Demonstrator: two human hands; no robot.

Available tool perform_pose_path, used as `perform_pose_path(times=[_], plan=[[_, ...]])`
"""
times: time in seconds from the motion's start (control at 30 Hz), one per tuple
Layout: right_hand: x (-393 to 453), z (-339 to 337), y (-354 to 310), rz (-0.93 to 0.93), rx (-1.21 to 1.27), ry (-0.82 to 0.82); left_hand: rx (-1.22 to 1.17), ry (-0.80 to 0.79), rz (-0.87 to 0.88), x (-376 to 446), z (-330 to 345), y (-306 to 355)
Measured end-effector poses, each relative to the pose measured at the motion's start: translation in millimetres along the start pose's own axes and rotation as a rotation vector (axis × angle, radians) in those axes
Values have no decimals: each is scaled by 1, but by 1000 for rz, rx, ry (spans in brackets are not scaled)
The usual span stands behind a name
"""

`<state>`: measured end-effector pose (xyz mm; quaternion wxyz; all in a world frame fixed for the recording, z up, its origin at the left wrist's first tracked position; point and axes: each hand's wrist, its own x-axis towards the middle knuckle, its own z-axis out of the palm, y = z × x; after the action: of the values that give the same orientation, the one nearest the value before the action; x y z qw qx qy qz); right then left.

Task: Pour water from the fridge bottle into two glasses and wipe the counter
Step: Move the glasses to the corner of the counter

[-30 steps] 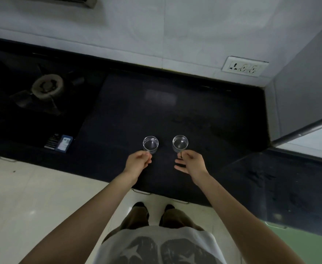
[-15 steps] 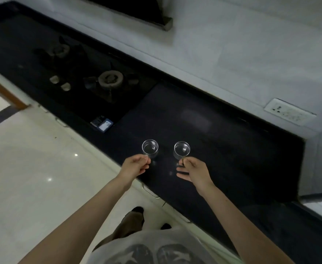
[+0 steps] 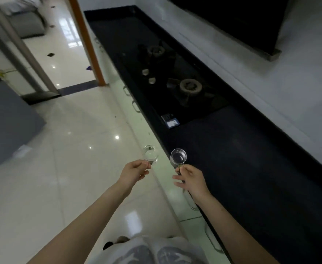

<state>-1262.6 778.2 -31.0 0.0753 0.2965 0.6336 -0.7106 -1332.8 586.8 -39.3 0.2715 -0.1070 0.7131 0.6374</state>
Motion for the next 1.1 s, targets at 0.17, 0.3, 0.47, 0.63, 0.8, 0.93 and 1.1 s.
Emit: perform_pose_path(times=[0.17,0.3,0.47,0.63,0.8,0.93,1.1], plan=[[4,90,-3,-11,-35,-100,-76,122,12,-14,-92,-7],[6,176,4,-10,-57,-171,-118,202,10,-27,-177,-18],[6,288,15,4,-99,-267,-142,307,17,-40,-283,-33],[9,386,17,18,-178,-362,-147,438,2,-53,-373,-45],[17,455,8,27,-252,-445,-201,531,-27,-56,-438,-48],[40,501,-6,29,-297,-503,-290,586,-45,-38,-478,-40],[92,563,-33,17,-311,-559,-319,630,-41,9,-531,-17]])
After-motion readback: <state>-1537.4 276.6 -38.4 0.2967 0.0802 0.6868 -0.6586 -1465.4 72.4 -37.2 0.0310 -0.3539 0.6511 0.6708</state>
